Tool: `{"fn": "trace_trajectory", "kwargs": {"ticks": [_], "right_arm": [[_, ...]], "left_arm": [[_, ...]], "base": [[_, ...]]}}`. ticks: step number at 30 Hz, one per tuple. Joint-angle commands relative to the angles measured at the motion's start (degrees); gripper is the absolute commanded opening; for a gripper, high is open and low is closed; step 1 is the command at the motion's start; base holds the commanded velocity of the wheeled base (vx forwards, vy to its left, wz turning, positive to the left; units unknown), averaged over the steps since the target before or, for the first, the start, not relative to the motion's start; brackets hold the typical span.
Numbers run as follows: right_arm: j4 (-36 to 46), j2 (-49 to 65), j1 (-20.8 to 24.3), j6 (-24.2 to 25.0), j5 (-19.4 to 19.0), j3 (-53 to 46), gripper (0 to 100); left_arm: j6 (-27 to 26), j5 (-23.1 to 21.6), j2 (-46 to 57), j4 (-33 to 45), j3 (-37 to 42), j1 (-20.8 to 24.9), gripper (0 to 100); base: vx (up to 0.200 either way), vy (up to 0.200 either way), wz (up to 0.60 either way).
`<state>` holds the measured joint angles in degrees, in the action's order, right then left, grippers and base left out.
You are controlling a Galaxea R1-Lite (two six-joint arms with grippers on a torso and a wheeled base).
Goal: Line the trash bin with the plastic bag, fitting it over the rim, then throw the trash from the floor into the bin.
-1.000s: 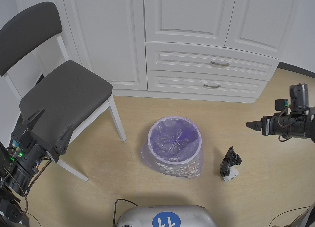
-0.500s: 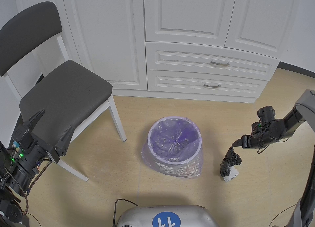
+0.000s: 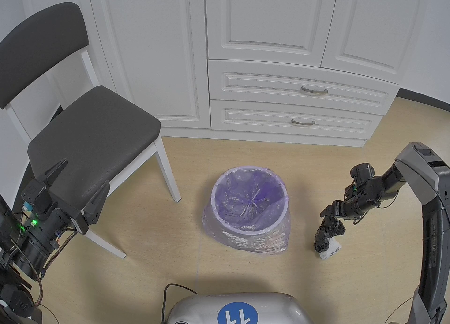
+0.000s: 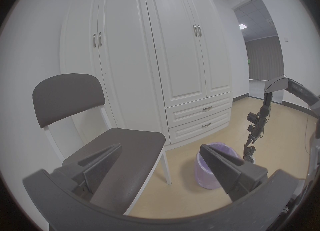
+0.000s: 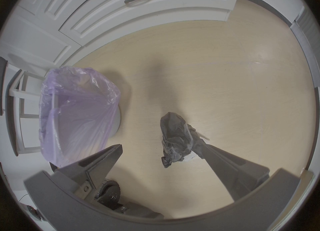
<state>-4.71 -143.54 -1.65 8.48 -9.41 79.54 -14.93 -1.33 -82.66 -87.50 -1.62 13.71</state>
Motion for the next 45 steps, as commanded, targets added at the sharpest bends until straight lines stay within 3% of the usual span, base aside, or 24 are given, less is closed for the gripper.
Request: {"fn": "trace_trajectory", "kwargs": {"ticks": [1,14,21,26,45], "right_arm": [[0.3,-4.1,0.2,0.0,0.1,2.6,100],[2.0,-4.1,0.2,0.0,-0.3,3.2,100],[2.3,-4.1,-0.5,0.1,-5.2,3.4,100],[4.0,-4.1,-0.6,-0.1,-5.3,3.7,100],[4.1,-4.1,-0.8,-0.2,-5.4,3.7,100]], "left_arm": [[0.0,0.0,-1.4,0.0,0.0,0.0,100],[-0.1,0.2,-1.2,0.0,0.0,-0.1,100],[-3.2,0.3,-1.0,0.0,0.4,-3.2,100],[-5.5,0.3,-0.9,0.0,1.5,-3.4,100],[-6.2,0.5,-1.3,0.0,1.5,-4.7,100]], "base": [[0.000,0.000,0.00],[0.000,0.000,0.00],[0.000,0.000,0.00],[0.000,0.000,0.00],[0.000,0.000,0.00]]}}
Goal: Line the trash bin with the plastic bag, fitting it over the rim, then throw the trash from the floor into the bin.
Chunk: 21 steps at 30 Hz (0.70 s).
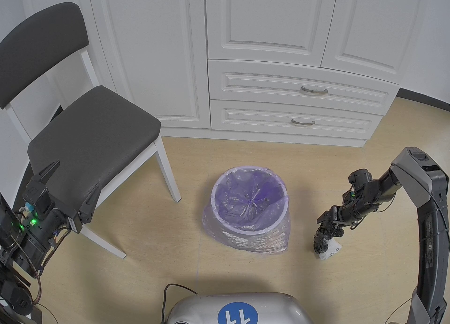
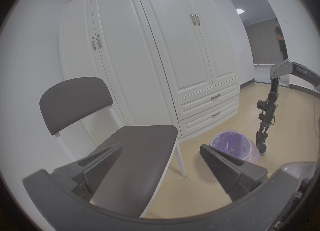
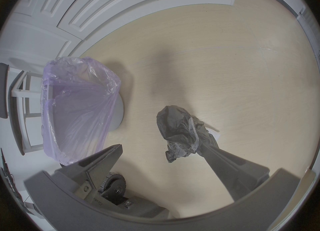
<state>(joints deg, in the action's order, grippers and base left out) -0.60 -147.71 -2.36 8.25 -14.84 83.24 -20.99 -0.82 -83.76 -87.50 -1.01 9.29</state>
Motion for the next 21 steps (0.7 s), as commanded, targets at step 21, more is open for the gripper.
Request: {"fn": "trace_trajectory", "kwargs": {"ticks": [21], "right_arm": [[0.9,0.1,-0.3,0.1,-1.2,0.5,100]], "left_arm": [[-1.9,0.9,-0.4,0.2,0.8,-2.3,100]], "base": [[0.000,0.000,0.00]]}}
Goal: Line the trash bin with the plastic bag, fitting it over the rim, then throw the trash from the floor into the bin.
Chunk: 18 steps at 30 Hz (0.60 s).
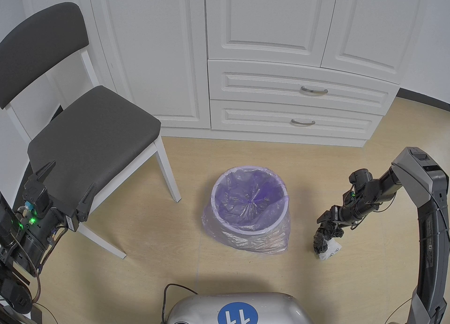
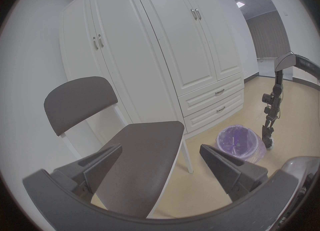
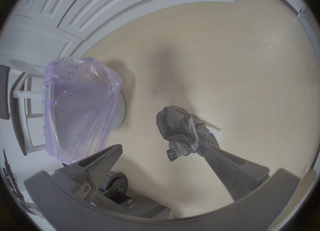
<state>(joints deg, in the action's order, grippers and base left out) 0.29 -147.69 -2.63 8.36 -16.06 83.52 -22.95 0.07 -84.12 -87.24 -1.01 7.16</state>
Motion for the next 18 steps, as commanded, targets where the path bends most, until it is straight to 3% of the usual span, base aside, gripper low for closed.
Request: {"fn": "trace_trajectory", "kwargs": {"ticks": [1,8,12,18], "right_arm": [[1.9,-1.1,-0.1,0.0,0.0,3.5,100],[12.7,-5.7,-0.4,0.2,0.1,17.6,100],[14.9,-10.0,-0.4,-0.2,1.3,23.9,100],[17.8,-10.5,-0.4,-2.8,1.7,25.3,100]], "left_arm": [[0.0,-0.1,-0.6,0.0,0.9,-1.4,100],[-0.1,-0.1,-1.1,0.0,0.9,-1.9,100],[0.0,-0.1,-1.4,0.0,0.9,-1.9,100],[-0.2,-0.1,-3.3,-0.1,0.9,-1.8,100]], "base": [[0.000,0.000,0.00],[0.000,0.000,0.00],[0.000,0.000,0.00],[0.000,0.000,0.00]]}}
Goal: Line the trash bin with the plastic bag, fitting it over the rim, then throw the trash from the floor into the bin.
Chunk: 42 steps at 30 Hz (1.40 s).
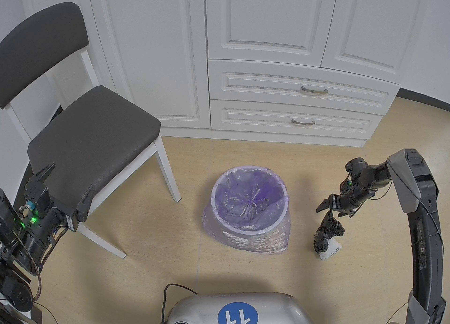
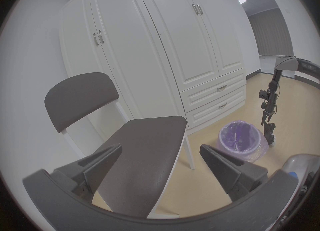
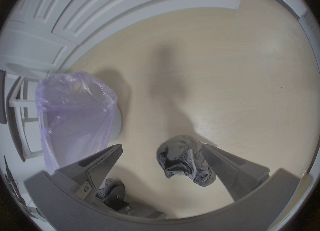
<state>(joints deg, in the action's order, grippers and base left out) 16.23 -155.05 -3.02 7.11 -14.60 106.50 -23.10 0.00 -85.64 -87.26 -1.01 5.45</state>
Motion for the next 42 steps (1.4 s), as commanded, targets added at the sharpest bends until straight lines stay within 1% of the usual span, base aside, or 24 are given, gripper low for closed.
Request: {"fn": "trace_trajectory", "kwargs": {"ticks": [1,5,8,9,11,14,17,21,28,29,37,39,42], "right_arm": [[3.1,-3.2,-0.1,-2.0,0.4,2.9,100],[6.9,-3.9,-0.1,-2.2,1.2,5.7,100],[10.1,-5.6,0.0,-3.5,3.2,8.1,100],[12.4,-6.9,0.2,-5.0,4.8,8.1,100],[13.3,-7.1,0.2,-6.1,6.2,8.1,100],[12.9,-7.6,0.7,-6.2,6.4,8.1,100],[8.3,-9.6,0.7,-8.3,6.8,8.1,100],[7.8,-9.7,0.6,-8.6,7.8,8.1,100],[7.8,-9.7,0.6,-7.9,7.7,8.1,100],[7.8,-9.7,0.6,-7.8,7.7,8.1,0],[7.5,-9.6,0.2,-7.5,7.3,8.1,0],[7.2,-8.5,-0.2,-6.1,6.8,8.1,0],[7.2,-5.7,-0.7,-1.0,1.9,8.1,0]], "left_arm": [[0.0,0.0,-2.1,0.0,0.9,-0.1,100],[0.0,0.0,-2.4,-0.1,0.9,-0.1,100],[-0.1,0.0,-2.4,-0.1,0.9,-0.1,100],[-0.1,0.0,-2.4,-0.1,0.9,0.0,100],[-0.1,0.0,-2.4,-0.1,0.9,0.0,100],[-0.1,0.0,-2.4,-0.1,0.9,0.0,100],[-0.1,0.0,-2.5,-0.1,0.9,0.2,100],[-0.1,0.0,-3.2,-0.2,0.9,0.3,100],[-0.1,0.0,-3.4,-0.2,0.9,0.3,100],[-0.1,0.0,-3.3,-0.2,0.9,0.3,100],[-0.2,0.1,-2.9,-0.2,0.9,0.2,100],[-1.2,0.1,-2.4,-0.2,0.9,-0.1,100],[-1.9,0.7,-1.8,-0.3,0.9,-0.2,100]], "base": [[0.000,0.000,0.00],[0.000,0.000,0.00],[0.000,0.000,0.00],[0.000,0.000,0.00],[0.000,0.000,0.00],[0.000,0.000,0.00],[0.000,0.000,0.00],[0.000,0.000,0.00],[0.000,0.000,0.00],[0.000,0.000,0.00],[0.000,0.000,0.00],[0.000,0.000,0.00],[0.000,0.000,0.00]]}}
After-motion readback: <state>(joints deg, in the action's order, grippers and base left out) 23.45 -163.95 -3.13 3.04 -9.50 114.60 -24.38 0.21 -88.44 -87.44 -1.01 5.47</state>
